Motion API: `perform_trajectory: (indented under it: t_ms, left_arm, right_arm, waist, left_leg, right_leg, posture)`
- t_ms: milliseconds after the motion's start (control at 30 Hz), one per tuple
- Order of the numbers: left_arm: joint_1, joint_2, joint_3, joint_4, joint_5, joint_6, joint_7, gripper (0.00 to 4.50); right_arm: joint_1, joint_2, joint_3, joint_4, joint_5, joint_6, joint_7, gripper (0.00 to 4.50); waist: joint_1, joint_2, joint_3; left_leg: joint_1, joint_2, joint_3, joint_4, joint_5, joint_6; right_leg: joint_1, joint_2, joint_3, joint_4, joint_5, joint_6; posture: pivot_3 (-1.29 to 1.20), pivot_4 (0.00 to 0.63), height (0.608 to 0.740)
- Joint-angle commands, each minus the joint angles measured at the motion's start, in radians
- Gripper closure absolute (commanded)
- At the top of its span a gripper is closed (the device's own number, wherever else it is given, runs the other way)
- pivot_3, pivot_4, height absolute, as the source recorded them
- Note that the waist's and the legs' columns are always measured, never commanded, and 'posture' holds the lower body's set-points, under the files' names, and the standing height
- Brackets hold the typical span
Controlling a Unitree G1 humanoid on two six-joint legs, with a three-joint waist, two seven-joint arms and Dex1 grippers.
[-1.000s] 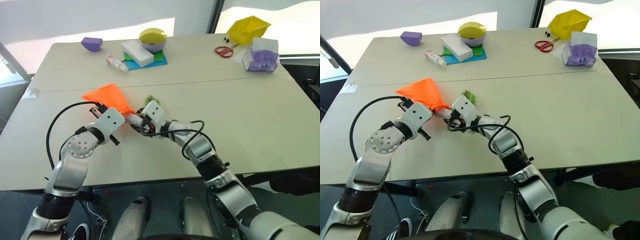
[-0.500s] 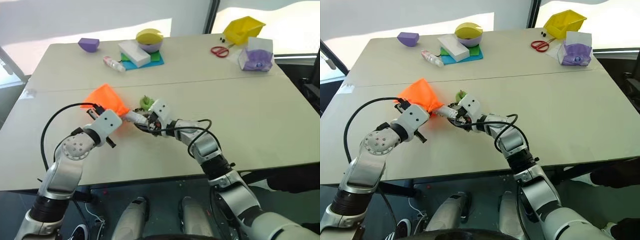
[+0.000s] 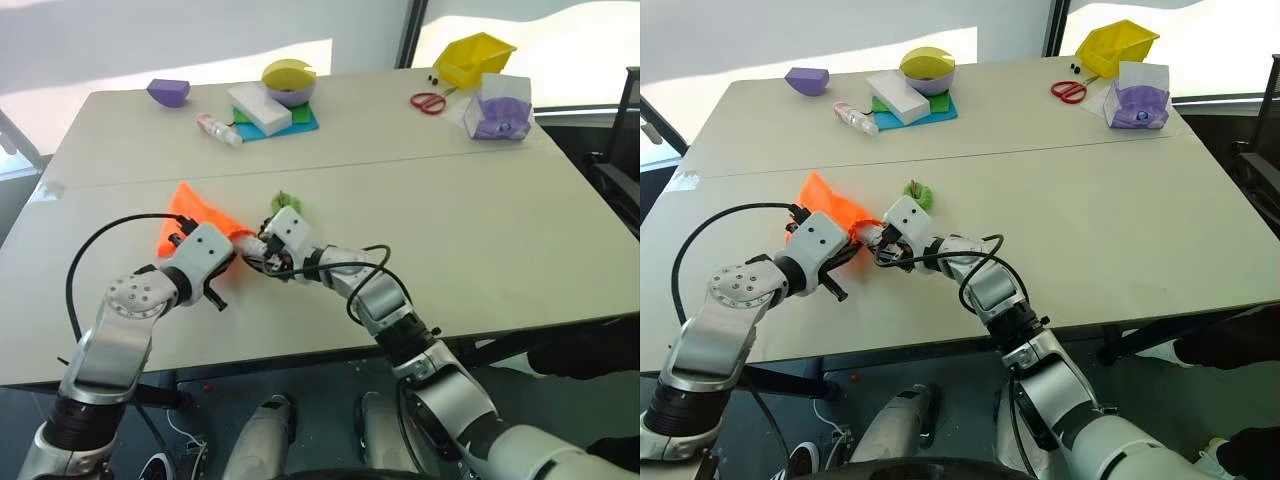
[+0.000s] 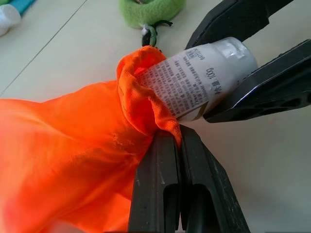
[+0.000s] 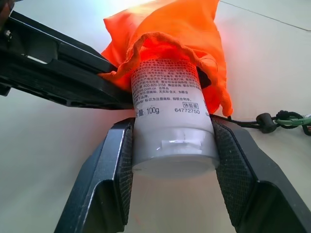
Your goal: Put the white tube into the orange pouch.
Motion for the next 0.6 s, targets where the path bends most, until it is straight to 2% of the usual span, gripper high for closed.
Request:
perform_trajectory:
  t_ms: [33, 267, 333, 467, 533, 600]
  left_arm:
    - [-0.023, 0.018, 0.018, -0.047, -0.020, -0.048, -0.002, 4.50]
    - [-0.020, 0.127, -0.015, 0.014, 0.042, -0.291, -0.020, 4.50]
    - [-0.010, 0.119, 0.011, 0.026, 0.006, -0.313, -0.026, 4.50]
    - [0.009, 0.143, 0.003, 0.057, 0.025, -0.359, -0.037, 4.50]
    - [0.013, 0.133, 0.003, 0.043, 0.005, -0.344, -0.040, 4.50]
    - [0.006, 0.121, -0.009, 0.033, 0.008, -0.331, -0.029, 4.50]
  right_arm:
    - [-0.031, 0.020, 0.074, -0.001, -0.055, -0.086, 0.007, 2.69]
    - [-0.028, -0.050, 0.106, -0.009, -0.162, -0.151, 0.006, 2.69]
    - [-0.028, -0.071, 0.113, -0.008, -0.179, -0.161, 0.016, 2.69]
    - [-0.007, -0.006, 0.027, -0.059, -0.045, -0.046, 0.053, 2.69]
    - [-0.010, -0.038, 0.093, -0.056, -0.113, -0.098, 0.060, 2.69]
    - [-0.009, -0.008, 0.116, -0.042, -0.114, -0.113, 0.057, 2.69]
  waist:
    - [0.000, 0.000, 0.000]
    - [0.001, 0.000, 0.000]
    - [0.001, 0.000, 0.000]
    - [-0.002, 0.000, 0.000]
    - [0.000, 0.000, 0.000]
    - [0.000, 0.000, 0.000]
  left_leg:
    - [0.000, 0.000, 0.000, 0.000, 0.000, 0.000]
    - [0.000, 0.000, 0.000, -0.001, 0.001, -0.001]
    - [0.000, 0.000, 0.001, -0.001, 0.001, -0.001]
    - [0.000, 0.001, 0.001, -0.003, 0.001, -0.001]
    - [0.000, 0.002, 0.001, -0.004, 0.001, -0.001]
    - [0.000, 0.002, 0.001, -0.004, 0.001, -0.001]
  right_leg:
    - [0.000, 0.000, 0.000, 0.000, 0.000, 0.000]
    - [-0.001, 0.000, 0.001, 0.000, 0.000, 0.000]
    - [-0.001, 0.000, 0.001, -0.001, 0.000, -0.001]
    - [-0.001, 0.001, 0.001, -0.001, 0.001, -0.001]
    - [-0.002, 0.002, 0.001, -0.001, 0.001, -0.001]
    - [-0.002, 0.002, 0.001, -0.001, 0.001, -0.001]
  posture:
    - [0.00, 0.150, 0.740]
    - [0.00, 0.150, 0.740]
    - [0.00, 0.150, 0.740]
    - [0.00, 0.150, 0.740]
    - [0.00, 0.150, 0.740]
    - [0.00, 0.150, 0.740]
